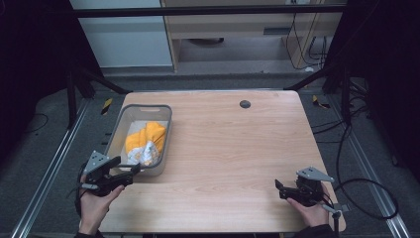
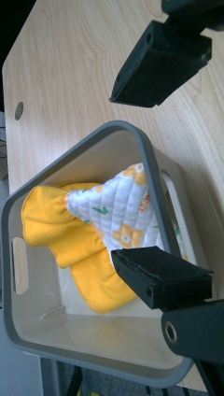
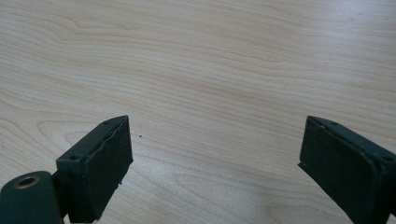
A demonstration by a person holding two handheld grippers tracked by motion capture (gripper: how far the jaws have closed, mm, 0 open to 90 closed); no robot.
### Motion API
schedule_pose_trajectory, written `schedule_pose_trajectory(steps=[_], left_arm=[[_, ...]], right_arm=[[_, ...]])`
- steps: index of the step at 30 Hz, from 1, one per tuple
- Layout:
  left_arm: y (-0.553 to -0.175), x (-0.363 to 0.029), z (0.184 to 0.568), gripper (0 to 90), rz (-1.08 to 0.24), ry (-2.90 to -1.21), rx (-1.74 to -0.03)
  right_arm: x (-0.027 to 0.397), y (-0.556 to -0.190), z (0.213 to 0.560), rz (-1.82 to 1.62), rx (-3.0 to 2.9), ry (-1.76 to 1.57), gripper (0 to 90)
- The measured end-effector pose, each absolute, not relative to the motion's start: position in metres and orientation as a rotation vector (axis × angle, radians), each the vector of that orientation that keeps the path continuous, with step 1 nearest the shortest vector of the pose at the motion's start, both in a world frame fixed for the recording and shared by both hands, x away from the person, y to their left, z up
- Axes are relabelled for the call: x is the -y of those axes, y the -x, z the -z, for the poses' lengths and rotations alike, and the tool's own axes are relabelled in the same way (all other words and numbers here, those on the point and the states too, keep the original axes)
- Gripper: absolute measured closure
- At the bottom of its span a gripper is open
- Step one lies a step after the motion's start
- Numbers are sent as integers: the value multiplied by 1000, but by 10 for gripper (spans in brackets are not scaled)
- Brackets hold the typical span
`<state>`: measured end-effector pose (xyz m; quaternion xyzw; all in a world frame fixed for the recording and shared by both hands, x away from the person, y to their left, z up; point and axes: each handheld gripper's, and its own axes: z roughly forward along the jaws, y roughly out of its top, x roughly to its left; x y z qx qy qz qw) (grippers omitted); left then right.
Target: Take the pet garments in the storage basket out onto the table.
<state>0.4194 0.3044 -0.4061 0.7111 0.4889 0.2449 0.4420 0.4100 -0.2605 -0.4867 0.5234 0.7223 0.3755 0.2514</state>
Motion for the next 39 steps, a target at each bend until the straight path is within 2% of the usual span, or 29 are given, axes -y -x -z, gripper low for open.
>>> schedule_pose_trajectory(steps=[39], left_arm=[[-472,-298,377,217,-633,-1820,-1280]], right_arm=[[259,-411,486,-1028,-1981,-1424,105]])
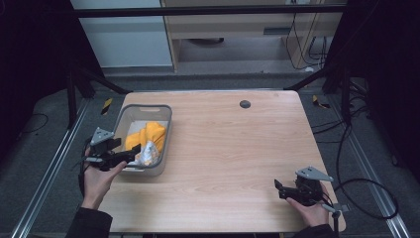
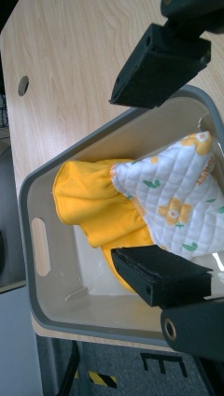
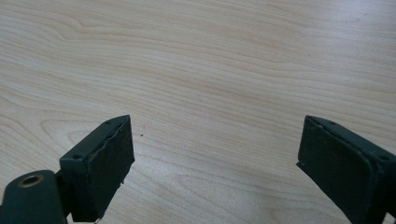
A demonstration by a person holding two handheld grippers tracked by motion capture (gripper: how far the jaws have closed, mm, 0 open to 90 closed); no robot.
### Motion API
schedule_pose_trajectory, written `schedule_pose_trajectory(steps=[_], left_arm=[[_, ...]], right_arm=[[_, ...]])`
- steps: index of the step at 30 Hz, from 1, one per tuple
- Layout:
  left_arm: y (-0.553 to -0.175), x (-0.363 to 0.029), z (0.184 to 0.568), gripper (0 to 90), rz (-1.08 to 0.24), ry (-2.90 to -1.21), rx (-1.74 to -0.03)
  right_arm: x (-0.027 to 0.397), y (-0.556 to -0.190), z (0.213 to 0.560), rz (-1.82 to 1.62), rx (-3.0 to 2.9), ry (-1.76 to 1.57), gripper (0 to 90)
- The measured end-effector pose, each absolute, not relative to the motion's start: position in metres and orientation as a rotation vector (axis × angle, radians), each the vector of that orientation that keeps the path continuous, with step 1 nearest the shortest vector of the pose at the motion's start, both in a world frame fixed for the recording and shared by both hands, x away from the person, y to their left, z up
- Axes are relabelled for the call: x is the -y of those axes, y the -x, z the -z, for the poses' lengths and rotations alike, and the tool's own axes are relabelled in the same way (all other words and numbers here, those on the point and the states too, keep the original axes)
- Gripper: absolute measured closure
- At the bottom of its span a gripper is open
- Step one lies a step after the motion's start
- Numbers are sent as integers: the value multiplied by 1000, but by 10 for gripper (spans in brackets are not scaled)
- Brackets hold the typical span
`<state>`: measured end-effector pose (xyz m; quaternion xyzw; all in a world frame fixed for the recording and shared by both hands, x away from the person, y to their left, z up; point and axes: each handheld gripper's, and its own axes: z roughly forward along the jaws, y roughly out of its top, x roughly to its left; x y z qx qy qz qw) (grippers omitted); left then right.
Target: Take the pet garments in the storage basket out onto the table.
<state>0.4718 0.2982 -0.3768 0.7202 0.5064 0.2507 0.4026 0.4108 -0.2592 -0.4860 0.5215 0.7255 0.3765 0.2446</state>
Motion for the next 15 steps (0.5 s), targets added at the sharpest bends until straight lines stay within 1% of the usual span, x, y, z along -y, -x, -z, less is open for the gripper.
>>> schedule_pose_trajectory(steps=[15], left_arm=[[-494,-290,377,244,-610,-1872,-1304]], right_arm=[[260,-412,486,-1026,-1987,-1416,116]])
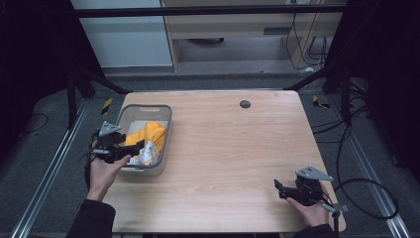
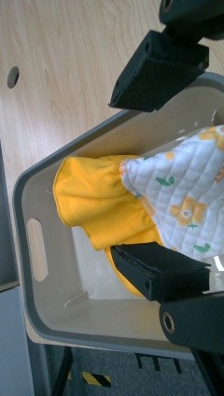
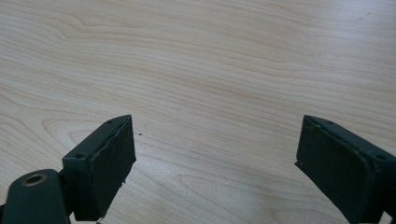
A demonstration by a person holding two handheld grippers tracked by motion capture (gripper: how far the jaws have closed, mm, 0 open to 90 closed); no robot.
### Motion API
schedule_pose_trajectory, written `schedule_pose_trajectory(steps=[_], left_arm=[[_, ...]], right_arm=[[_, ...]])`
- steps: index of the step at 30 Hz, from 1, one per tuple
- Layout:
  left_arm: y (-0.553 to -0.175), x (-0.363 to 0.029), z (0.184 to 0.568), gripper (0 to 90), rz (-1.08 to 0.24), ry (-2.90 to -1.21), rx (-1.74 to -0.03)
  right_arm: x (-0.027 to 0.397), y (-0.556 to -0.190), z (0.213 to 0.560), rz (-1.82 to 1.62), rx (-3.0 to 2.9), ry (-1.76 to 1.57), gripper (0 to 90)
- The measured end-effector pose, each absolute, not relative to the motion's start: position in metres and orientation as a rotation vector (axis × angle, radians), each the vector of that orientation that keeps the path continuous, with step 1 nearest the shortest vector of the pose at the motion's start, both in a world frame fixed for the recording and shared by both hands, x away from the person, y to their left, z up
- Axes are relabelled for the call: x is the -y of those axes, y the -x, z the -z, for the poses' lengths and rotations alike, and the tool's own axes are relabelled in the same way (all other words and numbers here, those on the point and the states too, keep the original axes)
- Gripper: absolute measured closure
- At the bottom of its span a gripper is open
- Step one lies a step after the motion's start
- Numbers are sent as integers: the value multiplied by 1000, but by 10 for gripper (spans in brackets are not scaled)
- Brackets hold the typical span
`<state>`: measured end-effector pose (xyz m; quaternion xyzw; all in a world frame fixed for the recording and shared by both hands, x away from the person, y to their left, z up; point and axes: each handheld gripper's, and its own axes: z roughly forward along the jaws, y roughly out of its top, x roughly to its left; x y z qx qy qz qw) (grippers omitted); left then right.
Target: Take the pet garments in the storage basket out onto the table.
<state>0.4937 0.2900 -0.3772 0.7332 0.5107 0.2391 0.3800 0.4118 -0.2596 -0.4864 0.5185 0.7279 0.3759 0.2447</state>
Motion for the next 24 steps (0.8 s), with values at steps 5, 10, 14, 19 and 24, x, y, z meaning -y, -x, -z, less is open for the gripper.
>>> schedule_pose_trajectory(steps=[5,10,14,19,24], left_arm=[[-501,-288,380,252,-598,-1902,-1323],[-506,-288,384,256,-580,-1920,-1339],[-509,-286,387,258,-573,-1948,-1342],[-514,-283,391,260,-557,-1986,-1353],[-519,-279,396,265,-542,-2025,-1365]], right_arm=[[259,-412,486,-1028,-1990,-1420,117],[259,-412,486,-1030,-1995,-1423,119],[259,-412,487,-1031,-2002,-1430,119],[259,-412,487,-1029,-2006,-1428,121],[259,-413,488,-1020,-2011,-1412,122]])
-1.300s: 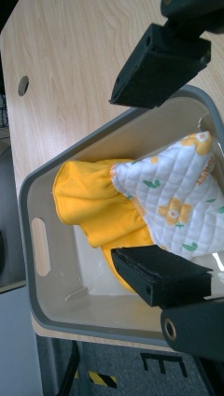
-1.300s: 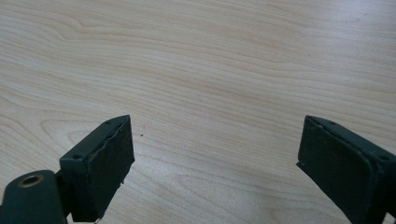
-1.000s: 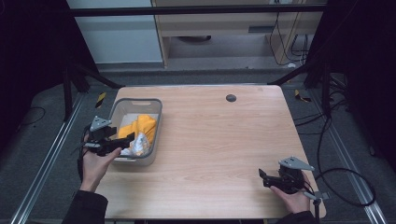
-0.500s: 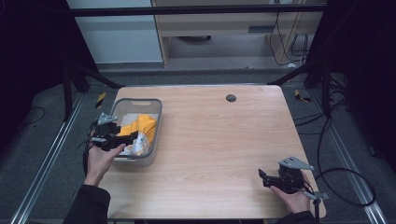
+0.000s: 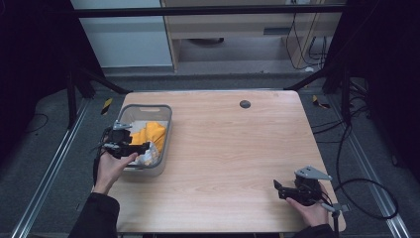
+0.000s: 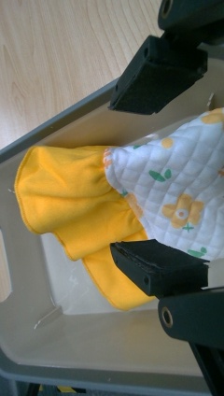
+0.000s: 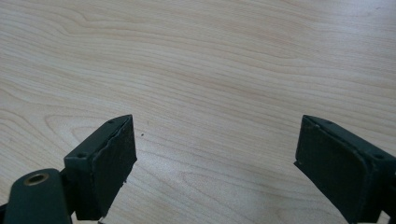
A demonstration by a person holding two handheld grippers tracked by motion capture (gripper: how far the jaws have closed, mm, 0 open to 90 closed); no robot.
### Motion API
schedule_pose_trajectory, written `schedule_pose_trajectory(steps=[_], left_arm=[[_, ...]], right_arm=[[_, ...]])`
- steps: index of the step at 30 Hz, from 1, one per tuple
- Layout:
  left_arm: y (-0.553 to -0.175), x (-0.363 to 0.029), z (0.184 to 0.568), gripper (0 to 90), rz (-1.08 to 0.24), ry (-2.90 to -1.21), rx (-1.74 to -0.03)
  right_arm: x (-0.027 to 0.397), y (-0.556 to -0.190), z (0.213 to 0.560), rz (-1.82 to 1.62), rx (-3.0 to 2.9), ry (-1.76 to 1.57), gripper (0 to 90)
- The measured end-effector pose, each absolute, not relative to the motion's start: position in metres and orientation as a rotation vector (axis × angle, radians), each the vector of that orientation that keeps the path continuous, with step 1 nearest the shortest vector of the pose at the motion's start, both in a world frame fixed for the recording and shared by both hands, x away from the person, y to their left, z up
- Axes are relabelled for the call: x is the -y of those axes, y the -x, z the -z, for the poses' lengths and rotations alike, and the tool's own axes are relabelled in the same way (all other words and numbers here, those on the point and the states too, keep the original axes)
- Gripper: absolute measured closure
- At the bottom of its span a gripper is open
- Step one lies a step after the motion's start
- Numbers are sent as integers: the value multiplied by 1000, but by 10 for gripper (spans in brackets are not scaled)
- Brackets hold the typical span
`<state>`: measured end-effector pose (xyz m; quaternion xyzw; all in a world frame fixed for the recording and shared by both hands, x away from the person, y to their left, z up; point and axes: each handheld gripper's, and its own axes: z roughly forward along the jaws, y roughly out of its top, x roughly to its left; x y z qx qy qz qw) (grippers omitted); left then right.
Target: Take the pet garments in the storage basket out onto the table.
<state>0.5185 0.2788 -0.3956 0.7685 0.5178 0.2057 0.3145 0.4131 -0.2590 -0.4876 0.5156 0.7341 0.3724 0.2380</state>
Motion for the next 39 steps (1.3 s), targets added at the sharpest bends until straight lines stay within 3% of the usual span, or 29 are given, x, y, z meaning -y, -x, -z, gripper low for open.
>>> schedule_pose_trajectory(steps=[26,39], left_arm=[[-533,-261,411,339,-497,-2135,-1411],[-536,-258,423,477,-491,-2173,-1441]], right_arm=[[257,-414,489,-1016,-2029,-1422,124],[256,-414,490,-1003,-2048,-1414,123]])
